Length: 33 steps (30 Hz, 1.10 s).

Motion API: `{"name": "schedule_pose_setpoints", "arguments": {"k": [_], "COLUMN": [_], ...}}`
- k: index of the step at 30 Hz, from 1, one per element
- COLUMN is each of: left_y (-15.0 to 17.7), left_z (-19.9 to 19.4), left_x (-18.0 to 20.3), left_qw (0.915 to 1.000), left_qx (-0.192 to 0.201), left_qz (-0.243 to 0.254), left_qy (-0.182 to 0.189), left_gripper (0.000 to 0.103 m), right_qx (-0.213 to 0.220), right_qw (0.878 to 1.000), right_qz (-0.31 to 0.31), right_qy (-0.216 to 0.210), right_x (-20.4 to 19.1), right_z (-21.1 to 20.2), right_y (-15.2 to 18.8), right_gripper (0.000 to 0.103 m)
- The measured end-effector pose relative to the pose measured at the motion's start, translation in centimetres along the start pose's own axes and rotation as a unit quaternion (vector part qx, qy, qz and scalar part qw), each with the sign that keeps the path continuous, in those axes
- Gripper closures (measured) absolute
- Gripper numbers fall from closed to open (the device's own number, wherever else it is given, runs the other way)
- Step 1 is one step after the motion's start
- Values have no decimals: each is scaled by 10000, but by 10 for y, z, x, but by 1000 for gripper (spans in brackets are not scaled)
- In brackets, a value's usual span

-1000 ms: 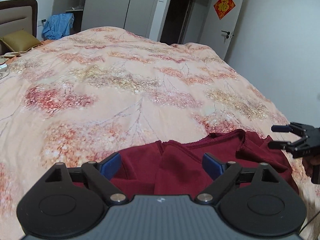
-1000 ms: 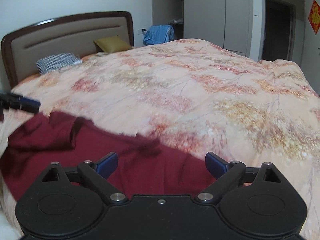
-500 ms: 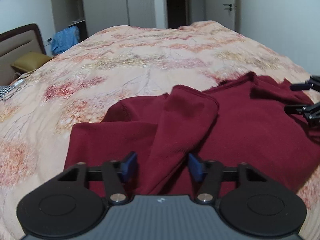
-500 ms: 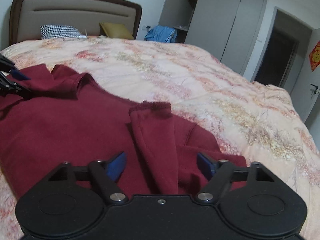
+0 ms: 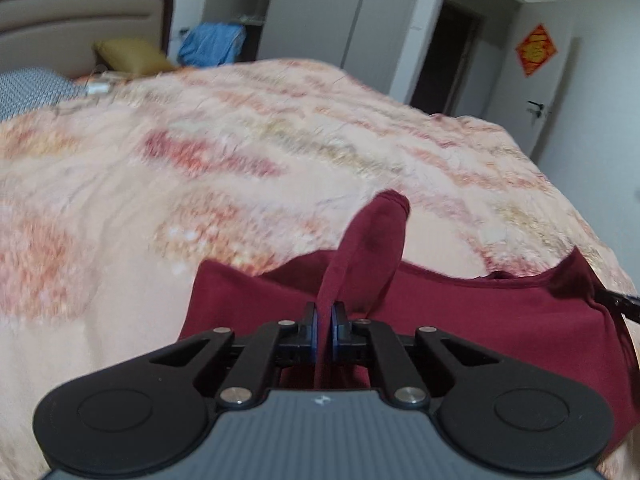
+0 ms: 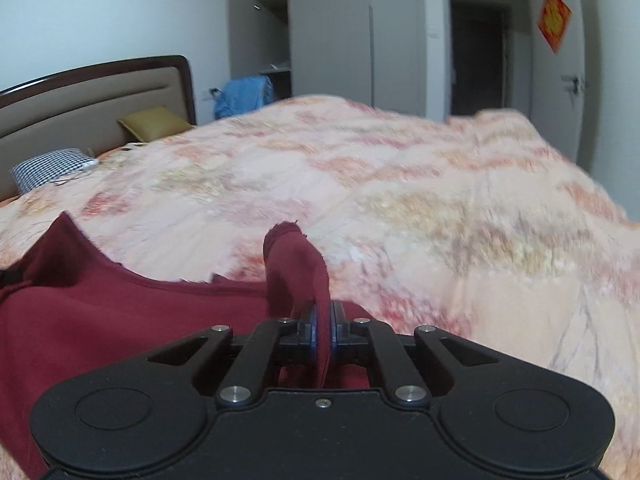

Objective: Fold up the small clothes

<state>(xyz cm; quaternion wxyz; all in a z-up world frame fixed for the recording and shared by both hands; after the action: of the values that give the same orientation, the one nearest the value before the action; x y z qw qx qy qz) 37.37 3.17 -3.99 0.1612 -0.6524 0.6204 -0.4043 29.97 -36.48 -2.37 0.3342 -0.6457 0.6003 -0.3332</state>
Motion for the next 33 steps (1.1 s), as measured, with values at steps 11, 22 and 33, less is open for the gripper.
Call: {"name": "schedule_pose_setpoints", "arguments": {"k": [11,22,33], "left_y": [15,35,31], "left_z": [-2,-29,-49], "left_x": [-14,-31,-15], "left_qw": [9996,9985,9980], "left_qx": [-97,-1,91], "left_qz": [-252,-323,-157], "left_qy": [22,-431,-609], "left_gripper": [69,46,18], "right_qx": [-172,-230,77], "right_qw": [9997,9990,9962], "right_qz": [170,-156,-335], "right_qy": [48,346,795], "right_x": [9,-15,-22], "right_z": [-17,-63,-90], "right_y": [26,66,75], "right_gripper": [65,38,12]}}
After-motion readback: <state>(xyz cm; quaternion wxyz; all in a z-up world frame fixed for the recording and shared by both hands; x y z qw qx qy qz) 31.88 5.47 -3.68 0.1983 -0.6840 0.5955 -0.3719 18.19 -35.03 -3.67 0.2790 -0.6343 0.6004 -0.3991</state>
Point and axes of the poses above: each gripper's, at about its wrist camera, not at the fingertips, and z roughly the way its jaws point, x to its right, y to its underside, the point moved 2 cm from there along z, roughly the way its jaws point, and after that the axes turned 6 degrees about -z, right-handed, at the moved point
